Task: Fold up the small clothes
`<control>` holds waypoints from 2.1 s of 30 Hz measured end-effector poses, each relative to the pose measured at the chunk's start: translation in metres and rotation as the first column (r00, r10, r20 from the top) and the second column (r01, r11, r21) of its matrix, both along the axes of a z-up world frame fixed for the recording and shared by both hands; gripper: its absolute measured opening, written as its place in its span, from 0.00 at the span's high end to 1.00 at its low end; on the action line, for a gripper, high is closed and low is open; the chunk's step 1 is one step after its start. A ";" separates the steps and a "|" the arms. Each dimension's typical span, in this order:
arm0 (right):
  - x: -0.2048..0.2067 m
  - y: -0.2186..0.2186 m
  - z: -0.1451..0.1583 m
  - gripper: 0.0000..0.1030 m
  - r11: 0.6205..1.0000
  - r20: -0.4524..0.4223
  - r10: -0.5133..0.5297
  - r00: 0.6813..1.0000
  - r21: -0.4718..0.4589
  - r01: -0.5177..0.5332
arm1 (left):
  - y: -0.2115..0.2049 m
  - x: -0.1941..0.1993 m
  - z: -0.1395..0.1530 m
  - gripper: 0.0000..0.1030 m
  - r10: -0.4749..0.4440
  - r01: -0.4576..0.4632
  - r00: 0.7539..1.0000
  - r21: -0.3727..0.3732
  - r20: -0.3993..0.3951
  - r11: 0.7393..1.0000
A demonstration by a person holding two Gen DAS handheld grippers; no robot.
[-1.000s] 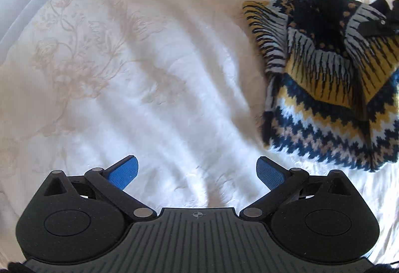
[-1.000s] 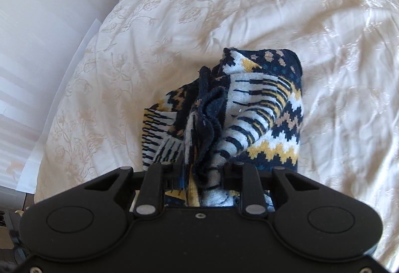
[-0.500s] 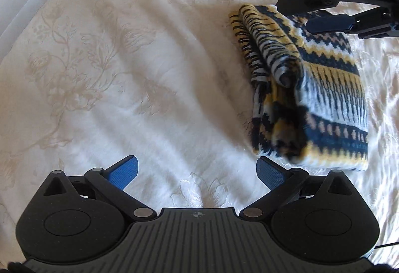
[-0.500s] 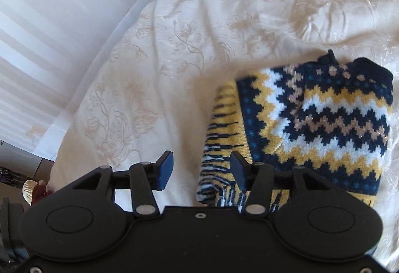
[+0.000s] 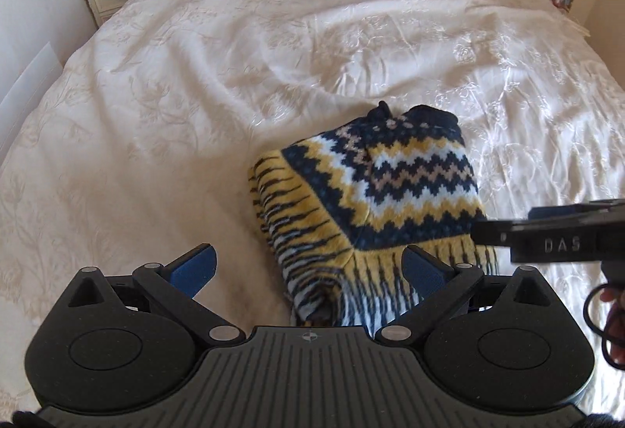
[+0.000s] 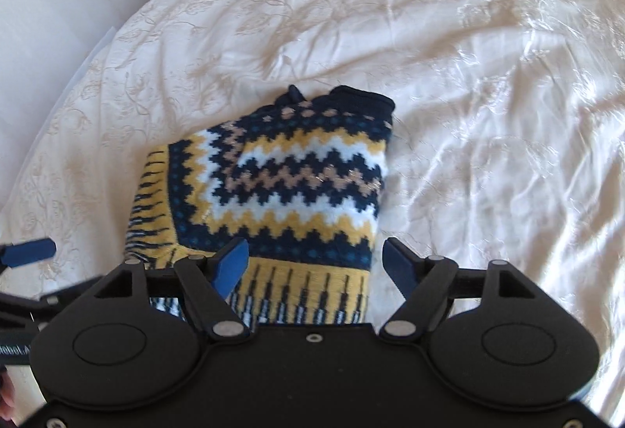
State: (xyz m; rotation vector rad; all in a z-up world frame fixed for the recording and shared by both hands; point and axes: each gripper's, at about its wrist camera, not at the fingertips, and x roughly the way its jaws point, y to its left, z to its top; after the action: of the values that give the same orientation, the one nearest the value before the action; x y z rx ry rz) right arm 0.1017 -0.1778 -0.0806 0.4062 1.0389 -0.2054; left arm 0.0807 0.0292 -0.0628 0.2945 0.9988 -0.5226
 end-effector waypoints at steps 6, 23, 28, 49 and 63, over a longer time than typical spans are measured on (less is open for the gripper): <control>-0.008 0.001 -0.011 0.06 0.998 -0.071 0.005 0.997 -0.066 -0.010 | -0.020 0.022 -0.053 0.00 0.041 -0.037 0.999 0.111 -0.034 0.993; 0.050 -0.051 -0.033 0.01 0.997 -0.058 -0.065 0.996 -0.055 0.062 | 0.016 0.025 -0.083 0.00 0.135 -0.128 0.977 0.054 -0.166 0.990; 0.088 -0.047 -0.059 0.00 0.999 -0.101 -0.016 0.995 -0.036 0.012 | 0.016 0.023 -0.083 0.00 0.135 -0.129 0.978 0.053 -0.160 0.990; 0.049 -0.043 -0.038 0.01 0.993 0.003 0.078 0.997 0.085 -0.078 | 0.047 -0.029 -0.056 0.00 0.032 -0.043 0.984 -0.061 -0.176 0.997; 0.050 -0.033 -0.064 0.00 0.975 -0.029 0.121 0.992 0.191 -0.113 | 0.022 -0.022 -0.091 0.00 -0.010 -0.015 0.970 -0.099 -0.242 0.995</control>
State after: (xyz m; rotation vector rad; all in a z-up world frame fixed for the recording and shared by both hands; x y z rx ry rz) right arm 0.1515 -0.2111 -0.1442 0.5125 1.1226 -0.0087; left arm 0.0583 0.0517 -0.1542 0.1411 1.2052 -0.6149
